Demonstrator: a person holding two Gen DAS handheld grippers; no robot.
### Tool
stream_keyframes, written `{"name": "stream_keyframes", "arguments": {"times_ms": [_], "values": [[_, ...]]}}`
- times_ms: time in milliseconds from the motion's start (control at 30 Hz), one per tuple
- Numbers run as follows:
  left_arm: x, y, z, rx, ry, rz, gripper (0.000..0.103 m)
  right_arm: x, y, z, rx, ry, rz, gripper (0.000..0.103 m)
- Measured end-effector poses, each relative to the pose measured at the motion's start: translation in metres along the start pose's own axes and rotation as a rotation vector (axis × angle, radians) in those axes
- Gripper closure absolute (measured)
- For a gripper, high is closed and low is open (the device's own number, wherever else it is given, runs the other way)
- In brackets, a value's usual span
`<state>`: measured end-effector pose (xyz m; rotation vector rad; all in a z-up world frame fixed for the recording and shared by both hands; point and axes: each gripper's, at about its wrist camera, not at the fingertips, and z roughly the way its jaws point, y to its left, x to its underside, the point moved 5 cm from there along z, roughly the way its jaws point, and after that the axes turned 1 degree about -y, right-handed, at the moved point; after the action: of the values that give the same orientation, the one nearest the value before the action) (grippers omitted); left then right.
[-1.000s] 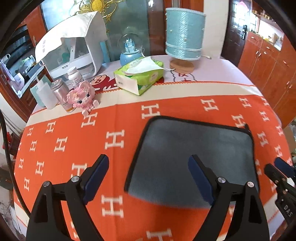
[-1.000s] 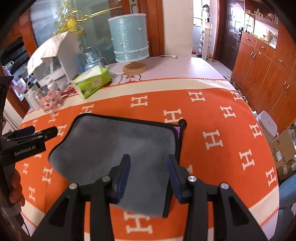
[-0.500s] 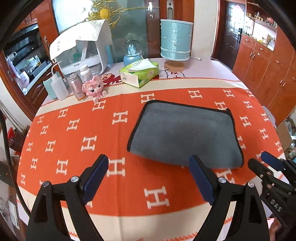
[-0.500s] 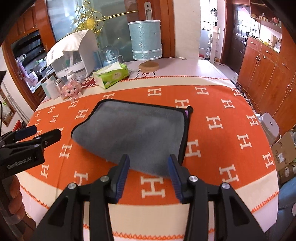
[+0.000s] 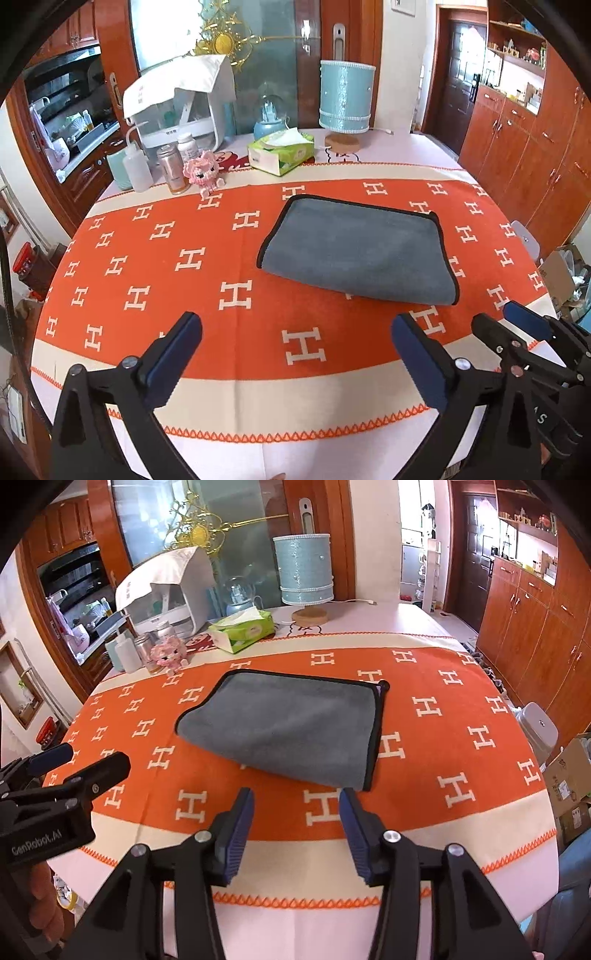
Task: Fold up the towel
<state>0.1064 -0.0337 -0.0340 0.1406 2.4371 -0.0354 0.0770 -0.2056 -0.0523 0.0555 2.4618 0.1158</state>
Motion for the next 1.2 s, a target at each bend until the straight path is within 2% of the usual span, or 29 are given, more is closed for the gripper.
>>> {"name": "stream_keyframes", "arguments": {"times_ms": [333,767,1067,1200], "values": [[0.017,0.002,-0.026,-0.018,-0.023,-0.026,0.001,0.011,0.008,-0.023,0.018,-0.034,-0.001,0.055],[0.043,0.001,-0.046,-0.010,-0.006,-0.058,0.001,0.032,0.014,-0.039,-0.019,-0.031,0.027,0.054],[0.050,0.005,-0.053,-0.044,-0.002,-0.060,0.001,0.040,0.015,-0.046,-0.030,-0.027,0.041,0.054],[0.052,0.005,-0.055,-0.049,-0.002,-0.056,0.001,0.041,0.019,-0.052,-0.032,-0.042,0.034,0.047]]}}
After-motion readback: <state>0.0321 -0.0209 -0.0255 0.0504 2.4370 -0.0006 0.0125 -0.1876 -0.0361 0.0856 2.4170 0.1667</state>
